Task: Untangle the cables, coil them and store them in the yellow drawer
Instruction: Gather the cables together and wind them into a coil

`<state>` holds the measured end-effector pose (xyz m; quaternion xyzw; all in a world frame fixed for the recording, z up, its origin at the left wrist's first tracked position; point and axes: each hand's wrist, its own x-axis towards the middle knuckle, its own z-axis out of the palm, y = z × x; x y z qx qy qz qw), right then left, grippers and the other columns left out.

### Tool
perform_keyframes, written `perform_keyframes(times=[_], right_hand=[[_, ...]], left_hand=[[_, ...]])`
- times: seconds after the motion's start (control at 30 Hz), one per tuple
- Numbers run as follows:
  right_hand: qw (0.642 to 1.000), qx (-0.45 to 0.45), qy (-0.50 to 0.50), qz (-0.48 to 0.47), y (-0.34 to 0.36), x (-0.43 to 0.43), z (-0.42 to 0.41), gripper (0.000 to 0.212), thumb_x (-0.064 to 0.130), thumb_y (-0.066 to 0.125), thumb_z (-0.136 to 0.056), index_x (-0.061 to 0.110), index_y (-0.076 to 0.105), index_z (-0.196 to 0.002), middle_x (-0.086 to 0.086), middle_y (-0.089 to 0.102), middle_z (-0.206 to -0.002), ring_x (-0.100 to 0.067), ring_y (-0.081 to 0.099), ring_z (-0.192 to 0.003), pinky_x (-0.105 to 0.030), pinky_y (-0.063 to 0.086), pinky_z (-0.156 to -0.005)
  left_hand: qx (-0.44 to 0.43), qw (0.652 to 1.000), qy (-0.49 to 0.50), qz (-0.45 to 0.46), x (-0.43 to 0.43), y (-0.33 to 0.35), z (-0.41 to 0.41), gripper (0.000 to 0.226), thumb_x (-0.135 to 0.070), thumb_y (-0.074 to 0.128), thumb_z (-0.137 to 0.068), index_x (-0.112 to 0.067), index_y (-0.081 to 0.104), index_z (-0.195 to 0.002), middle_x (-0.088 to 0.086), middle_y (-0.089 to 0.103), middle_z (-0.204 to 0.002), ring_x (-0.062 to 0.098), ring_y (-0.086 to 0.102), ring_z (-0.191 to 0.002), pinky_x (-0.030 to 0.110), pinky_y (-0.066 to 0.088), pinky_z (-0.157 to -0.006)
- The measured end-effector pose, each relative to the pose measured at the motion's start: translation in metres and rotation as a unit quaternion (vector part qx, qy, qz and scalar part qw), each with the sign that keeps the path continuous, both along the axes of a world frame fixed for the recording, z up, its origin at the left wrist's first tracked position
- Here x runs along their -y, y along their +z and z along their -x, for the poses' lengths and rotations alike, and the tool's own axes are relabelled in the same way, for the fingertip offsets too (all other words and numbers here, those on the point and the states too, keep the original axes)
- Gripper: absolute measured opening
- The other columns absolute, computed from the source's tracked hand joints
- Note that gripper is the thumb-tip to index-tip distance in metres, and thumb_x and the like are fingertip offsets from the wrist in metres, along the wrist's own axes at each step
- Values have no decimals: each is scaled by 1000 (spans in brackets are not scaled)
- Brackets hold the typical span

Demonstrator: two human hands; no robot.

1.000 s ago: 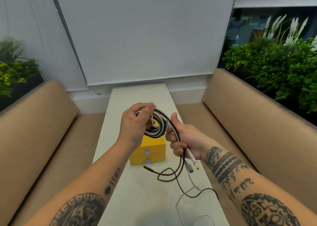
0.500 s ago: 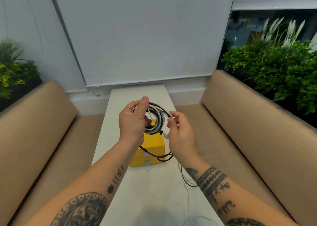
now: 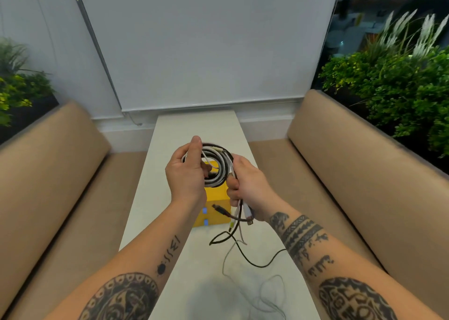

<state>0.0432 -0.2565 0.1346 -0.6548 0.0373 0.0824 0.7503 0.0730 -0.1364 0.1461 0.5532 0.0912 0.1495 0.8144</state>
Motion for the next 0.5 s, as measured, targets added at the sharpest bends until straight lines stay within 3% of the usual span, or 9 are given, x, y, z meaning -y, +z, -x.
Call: perform_keyframes(times=[0.1,0.2,0.27,0.33,0.4,0.43,0.5], right_hand=[[983,76,-2,170,-7,0,-3,60,73,23,-93,24,57,-103,6,44,-59,-10,42,-46,-28,42,-48],[968,97,45,227,-4,5,-4,80,90,30,-74,23,58,-109,3,49,-66,-6,45,-44,-23,40,-43],[964,119,54,230,-1,7,-5,58,82,45,-78,32,60,-102,9,57,-71,0,47,-44,-21,39,-42],[960,139,35,239,-3,12,-10,36,69,54,-87,36,61,-98,16,66,-79,4,59,-61,-18,44,-51],[949,143,6,279,-7,21,-17,44,77,52,-83,36,61,-97,12,69,-94,-6,64,-90,-27,51,-71],[945,136,1,298,-8,26,-20,49,82,50,-80,36,60,-94,8,69,-97,-11,64,-94,-32,53,-76],[941,128,7,313,-4,37,-24,39,74,51,-87,35,59,-86,8,68,-89,-8,63,-79,-27,51,-68]], left_hand=[[-22,999,18,21,12,-8,4,29,-42,66,-93,-13,65,-93,-3,52,-57,12,46,-45,22,40,-45],[-37,998,33,40,19,-15,6,32,-47,64,-94,-15,64,-88,-5,55,-56,15,51,-49,26,45,-50],[-43,997,21,66,23,-17,6,30,-48,63,-94,-18,66,-93,-1,65,-71,18,63,-62,30,52,-57],[-40,995,-4,90,29,-21,5,30,-47,58,-97,-17,64,-98,7,68,-86,21,68,-77,33,56,-63],[-46,994,-34,92,34,-23,5,33,-47,52,-100,-15,62,-101,15,63,-93,27,63,-86,39,57,-74],[-51,992,-53,99,35,-24,5,36,-48,50,-101,-14,62,-104,15,60,-97,28,60,-90,44,55,-82],[-49,986,-109,120,34,-29,6,42,-50,45,-100,-12,62,-111,14,58,-103,29,56,-96,51,50,-98]])
